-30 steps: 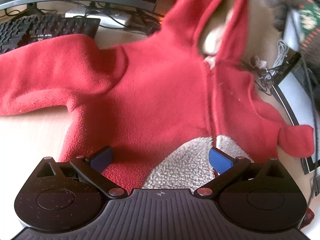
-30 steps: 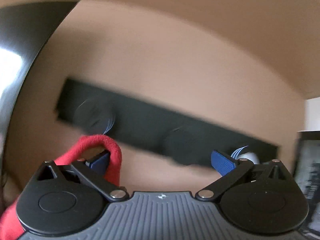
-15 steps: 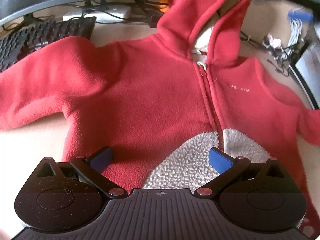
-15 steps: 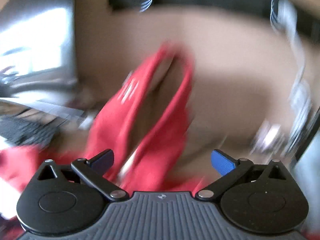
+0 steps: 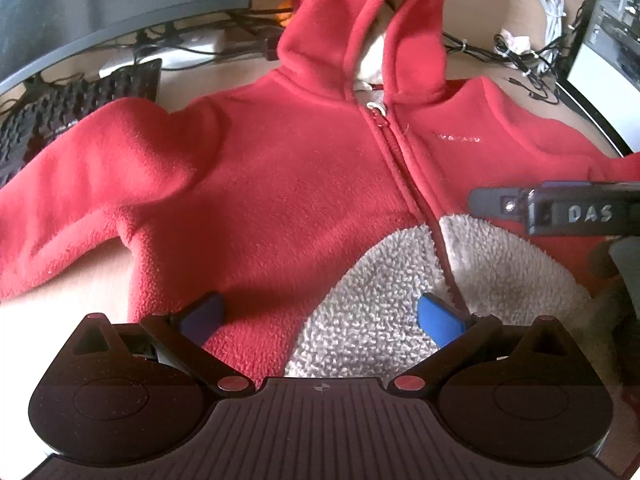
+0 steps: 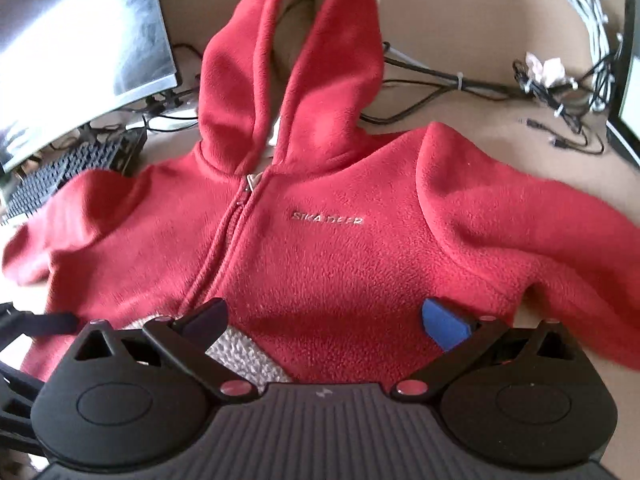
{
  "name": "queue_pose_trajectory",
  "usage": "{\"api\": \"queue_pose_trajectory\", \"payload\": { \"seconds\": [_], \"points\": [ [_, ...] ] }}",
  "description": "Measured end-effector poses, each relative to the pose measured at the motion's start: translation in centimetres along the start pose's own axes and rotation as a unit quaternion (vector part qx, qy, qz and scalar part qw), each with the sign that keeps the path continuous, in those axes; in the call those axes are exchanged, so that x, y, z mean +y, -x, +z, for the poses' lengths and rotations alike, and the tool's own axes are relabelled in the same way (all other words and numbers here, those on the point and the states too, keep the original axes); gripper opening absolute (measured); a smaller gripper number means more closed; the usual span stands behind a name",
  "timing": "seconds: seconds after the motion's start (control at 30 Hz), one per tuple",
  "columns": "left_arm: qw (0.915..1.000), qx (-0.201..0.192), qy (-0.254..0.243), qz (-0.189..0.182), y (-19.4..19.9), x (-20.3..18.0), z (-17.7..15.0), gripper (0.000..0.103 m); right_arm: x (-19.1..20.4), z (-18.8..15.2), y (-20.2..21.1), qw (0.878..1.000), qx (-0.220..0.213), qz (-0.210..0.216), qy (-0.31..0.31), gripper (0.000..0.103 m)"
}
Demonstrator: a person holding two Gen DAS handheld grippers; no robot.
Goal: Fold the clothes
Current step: 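Grasp the sleeve cuff with the left gripper and fold it across the body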
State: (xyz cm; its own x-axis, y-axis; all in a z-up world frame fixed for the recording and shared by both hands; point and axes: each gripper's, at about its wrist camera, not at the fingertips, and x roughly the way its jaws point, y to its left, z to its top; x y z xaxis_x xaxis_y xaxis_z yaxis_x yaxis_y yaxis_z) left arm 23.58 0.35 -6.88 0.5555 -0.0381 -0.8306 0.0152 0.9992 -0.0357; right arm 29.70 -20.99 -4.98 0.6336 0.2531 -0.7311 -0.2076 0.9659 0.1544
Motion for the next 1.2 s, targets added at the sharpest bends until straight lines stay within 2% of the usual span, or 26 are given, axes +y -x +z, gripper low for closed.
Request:
{"api": "queue_pose_trajectory", "payload": {
  "seconds": [0.07, 0.17, 0.23, 0.3, 0.37, 0.43, 0.5, 0.73, 0.83, 0.93, 0.97, 1.0, 1.03, 1.07, 1.1, 1.2],
  "points": [
    [0.9999, -0.001, 0.007, -0.011, 0.4, 0.4, -0.1, 0.103, 0.7, -0.6, 0.1, 1.000, -0.010, -0.015, 0.024, 0.103],
    [0.9926, -0.026, 0.096, -0.069, 2.7, 3.8, -0.5, 0.103, 0.5, -0.6, 0.4, 0.999, -0.019, -0.014, 0.023, 0.103],
    [0.9847, -0.075, 0.148, -0.055, 5.1, 6.7, -1.4, 0.103, 0.4, -0.5, 0.2, 0.999, -0.023, -0.012, 0.019, 0.103],
    [0.9760, -0.101, 0.193, -0.013, 6.6, 9.7, -2.3, 0.103, 0.6, -0.5, 0.1, 0.999, -0.023, -0.018, 0.023, 0.103],
    [0.9600, -0.095, 0.262, -0.022, 7.0, 13.1, -3.0, 0.103, 0.9, -0.5, 0.0, 0.999, -0.021, -0.025, 0.029, 0.103],
    [0.9369, -0.088, 0.334, -0.051, 6.8, 16.1, -3.8, 0.103, 1.1, -0.5, -0.1, 0.999, -0.019, -0.032, 0.035, 0.103],
    [0.9203, -0.090, 0.376, -0.058, 6.3, 17.9, -4.0, 0.103, 1.1, -0.6, -0.2, 0.999, -0.020, -0.032, 0.035, 0.103],
    [0.8901, -0.090, 0.441, -0.074, 2.8, 20.6, -2.7, 0.103, 1.3, -0.6, -0.4, 0.998, -0.018, -0.037, 0.040, 0.103],
    [0.8896, -0.097, 0.442, -0.064, 2.0, 20.2, -2.2, 0.103, 1.4, -0.7, -0.4, 0.998, -0.019, -0.038, 0.040, 0.103],
    [0.8954, -0.116, 0.429, -0.027, 1.7, 19.6, -1.6, 0.102, 1.3, -0.7, -0.4, 0.998, -0.020, -0.036, 0.039, 0.103],
    [0.9008, -0.122, 0.417, -0.007, 1.7, 19.1, -1.4, 0.097, 1.3, -0.7, -0.4, 0.998, -0.020, -0.036, 0.038, 0.103],
    [0.9056, -0.129, 0.404, 0.013, 1.8, 18.7, -1.1, 0.080, 1.3, -0.7, -0.4, 0.998, -0.020, -0.035, 0.038, 0.103],
    [0.9125, -0.132, 0.386, 0.035, 1.8, 18.1, -0.8, 0.071, 1.3, -0.7, -0.4, 0.998, -0.021, -0.034, 0.038, 0.103],
    [0.9159, -0.130, 0.377, 0.041, 1.6, 17.9, -0.6, 0.067, 1.2, -0.7, -0.4, 0.998, -0.021, -0.034, 0.038, 0.103],
    [0.9192, -0.128, 0.369, 0.047, 1.4, 17.6, -0.4, 0.067, 1.2, -0.7, -0.4, 0.999, -0.021, -0.033, 0.038, 0.103],
    [0.9149, -0.129, 0.380, 0.045, 1.2, 18.0, -0.5, 0.065, 1.2, -0.7, -0.4, 0.999, -0.021, -0.033, 0.038, 0.103]
  ]
}}
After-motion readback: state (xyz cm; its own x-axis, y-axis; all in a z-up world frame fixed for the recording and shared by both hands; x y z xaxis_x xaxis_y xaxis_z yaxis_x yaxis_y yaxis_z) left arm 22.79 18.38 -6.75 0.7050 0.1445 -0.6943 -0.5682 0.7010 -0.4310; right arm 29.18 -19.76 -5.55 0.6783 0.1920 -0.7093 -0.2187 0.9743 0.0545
